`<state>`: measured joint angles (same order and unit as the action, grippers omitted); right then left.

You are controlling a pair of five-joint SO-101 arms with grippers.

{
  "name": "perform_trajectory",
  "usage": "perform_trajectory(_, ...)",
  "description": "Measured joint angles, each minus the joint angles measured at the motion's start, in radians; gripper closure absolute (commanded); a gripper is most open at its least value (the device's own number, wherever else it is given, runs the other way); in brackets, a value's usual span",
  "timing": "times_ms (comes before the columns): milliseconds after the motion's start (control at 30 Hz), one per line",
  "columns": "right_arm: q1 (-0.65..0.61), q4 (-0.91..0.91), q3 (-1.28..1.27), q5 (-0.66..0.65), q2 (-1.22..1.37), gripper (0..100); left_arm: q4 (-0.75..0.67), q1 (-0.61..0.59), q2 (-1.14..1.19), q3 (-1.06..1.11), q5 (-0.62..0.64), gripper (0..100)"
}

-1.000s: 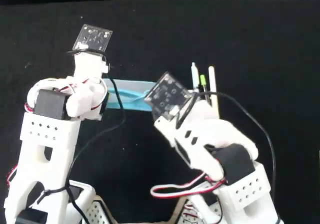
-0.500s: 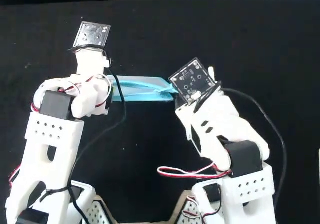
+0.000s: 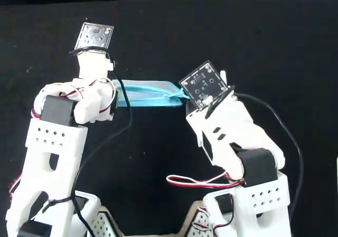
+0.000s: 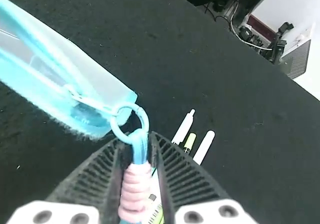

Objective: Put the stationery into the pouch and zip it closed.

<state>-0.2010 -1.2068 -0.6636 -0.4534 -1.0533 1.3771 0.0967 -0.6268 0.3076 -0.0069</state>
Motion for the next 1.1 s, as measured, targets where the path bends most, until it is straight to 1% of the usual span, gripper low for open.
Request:
perform_trajectory(167, 0.000, 0.000, -0.002, 0.000, -0.100, 98.8, 0.000, -0.003, -0.011, 0.000, 0.000, 97)
perform_trajectory(333, 0.000, 0.000, -0.002, -0.002, -0.198, 98.8, 0.029, -0.006, -0.103, 0.002, 0.003, 97)
perform_trajectory(467, -0.083, 0.000, -0.002, -0.002, -0.193, 98.8, 0.041, -0.028, -0.163, 0.002, 0.003, 97)
perform_trajectory(533, -0.123, 0.003, -0.002, -0.002, -0.155, 98.8, 0.041, -0.051, -0.169, 0.002, 0.000, 97)
perform_trajectory(733, -0.146, 0.064, 0.020, -0.002, 0.020, 98.8, 0.041, -0.150, -0.164, 0.003, 0.000, 97)
perform_trajectory(900, -0.146, 0.074, 0.103, -0.002, 0.141, 98.8, 0.041, -0.160, -0.083, 0.003, 0.058, 97)
perform_trajectory(1100, -0.144, 0.074, 0.196, -0.002, 0.282, 98.8, 0.041, -0.146, 0.005, -0.009, 0.075, 97)
